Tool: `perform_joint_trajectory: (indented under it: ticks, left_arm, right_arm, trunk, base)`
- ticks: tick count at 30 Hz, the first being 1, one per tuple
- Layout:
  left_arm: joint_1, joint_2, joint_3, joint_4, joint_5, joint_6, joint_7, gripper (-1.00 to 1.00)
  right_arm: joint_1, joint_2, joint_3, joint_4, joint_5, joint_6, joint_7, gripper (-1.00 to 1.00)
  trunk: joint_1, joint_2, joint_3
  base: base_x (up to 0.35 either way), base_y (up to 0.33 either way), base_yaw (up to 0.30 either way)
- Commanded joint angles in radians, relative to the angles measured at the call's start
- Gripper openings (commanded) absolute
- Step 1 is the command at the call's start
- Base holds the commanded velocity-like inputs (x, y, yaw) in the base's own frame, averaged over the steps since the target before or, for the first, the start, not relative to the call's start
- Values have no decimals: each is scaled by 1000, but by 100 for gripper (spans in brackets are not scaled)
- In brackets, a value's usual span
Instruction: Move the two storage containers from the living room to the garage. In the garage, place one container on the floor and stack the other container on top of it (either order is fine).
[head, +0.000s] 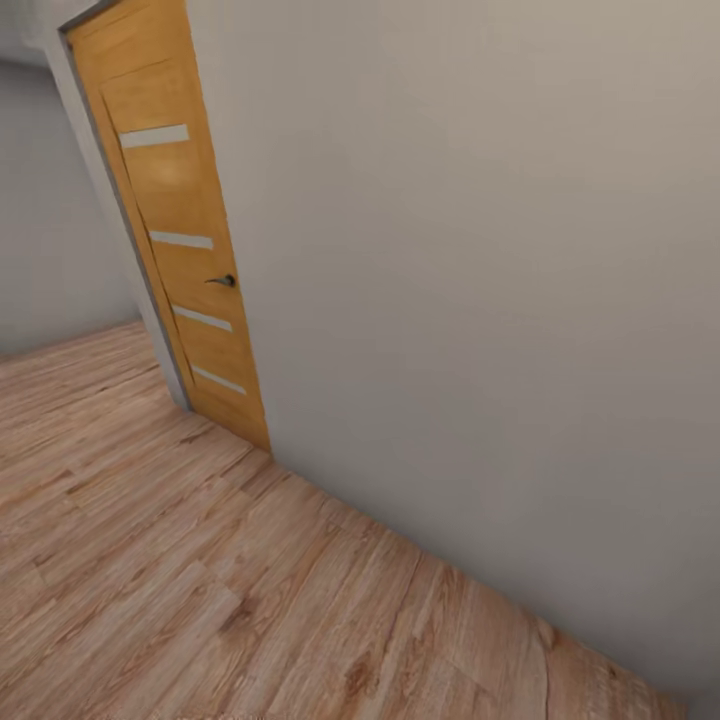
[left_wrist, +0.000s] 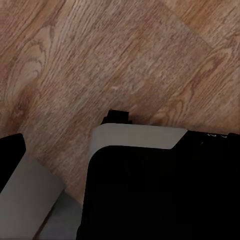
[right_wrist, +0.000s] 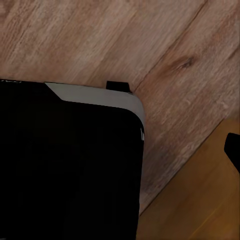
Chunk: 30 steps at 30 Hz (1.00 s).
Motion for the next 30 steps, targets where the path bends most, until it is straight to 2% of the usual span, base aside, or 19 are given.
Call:
perform_joint_trajectory:
  ticks: [1,30]
  left_arm:
    - [-1,0,4,1,6,-4,0,100]
    - [-1,-2,3,1,6,-4,0,100]
  right_arm:
    - [-1,1,8,3,-9,-6,-1,100]
    - [-1,1,8,3,-9,-6,-1,100]
  trunk:
    - [0,-1,-1]
    - [0,-1,-1]
  base:
    - [1,0,270]
    - [0,0,270]
